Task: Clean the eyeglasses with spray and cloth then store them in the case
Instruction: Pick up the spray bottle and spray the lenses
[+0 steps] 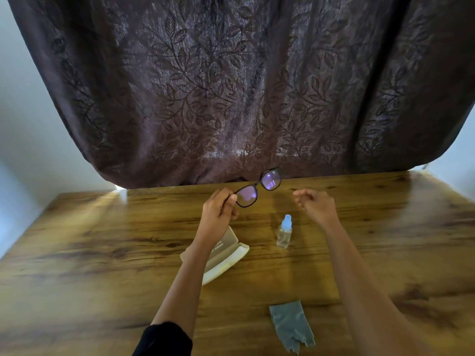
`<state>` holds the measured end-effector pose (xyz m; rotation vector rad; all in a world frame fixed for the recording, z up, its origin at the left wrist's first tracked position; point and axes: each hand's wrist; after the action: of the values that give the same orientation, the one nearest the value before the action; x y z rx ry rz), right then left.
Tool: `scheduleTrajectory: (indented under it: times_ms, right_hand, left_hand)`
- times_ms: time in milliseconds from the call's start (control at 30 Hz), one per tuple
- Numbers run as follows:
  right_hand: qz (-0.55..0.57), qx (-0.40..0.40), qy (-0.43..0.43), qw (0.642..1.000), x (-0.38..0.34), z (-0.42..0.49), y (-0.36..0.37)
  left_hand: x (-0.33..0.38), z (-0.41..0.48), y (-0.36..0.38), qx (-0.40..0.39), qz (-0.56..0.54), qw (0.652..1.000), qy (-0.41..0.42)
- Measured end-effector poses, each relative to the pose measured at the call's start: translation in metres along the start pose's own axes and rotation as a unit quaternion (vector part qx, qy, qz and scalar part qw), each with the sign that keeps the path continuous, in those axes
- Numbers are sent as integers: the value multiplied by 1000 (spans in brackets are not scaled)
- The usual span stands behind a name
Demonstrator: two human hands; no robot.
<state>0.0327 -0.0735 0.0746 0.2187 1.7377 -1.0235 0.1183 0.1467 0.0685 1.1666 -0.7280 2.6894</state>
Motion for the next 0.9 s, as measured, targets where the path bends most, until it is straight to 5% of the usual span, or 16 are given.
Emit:
scheduleTrajectory:
  times_ms: [233,900]
  right_hand:
    - [-56,-101,-6,993,30,-18,15]
    - [-42,-30,11,999,46,-33,42]
  left_hand:
    - [-7,-9,5,5,-5,999,-37]
    - [-6,-14,2,24,22,998,-47]
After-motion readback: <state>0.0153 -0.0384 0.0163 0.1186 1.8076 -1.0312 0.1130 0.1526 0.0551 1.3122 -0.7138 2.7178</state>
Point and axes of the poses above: each hand's wrist, its own z-axis towards the middle knuckle, its own y-axis out of the palm, x = y × z, and after that the axes turned 9 degrees about y, right-handed
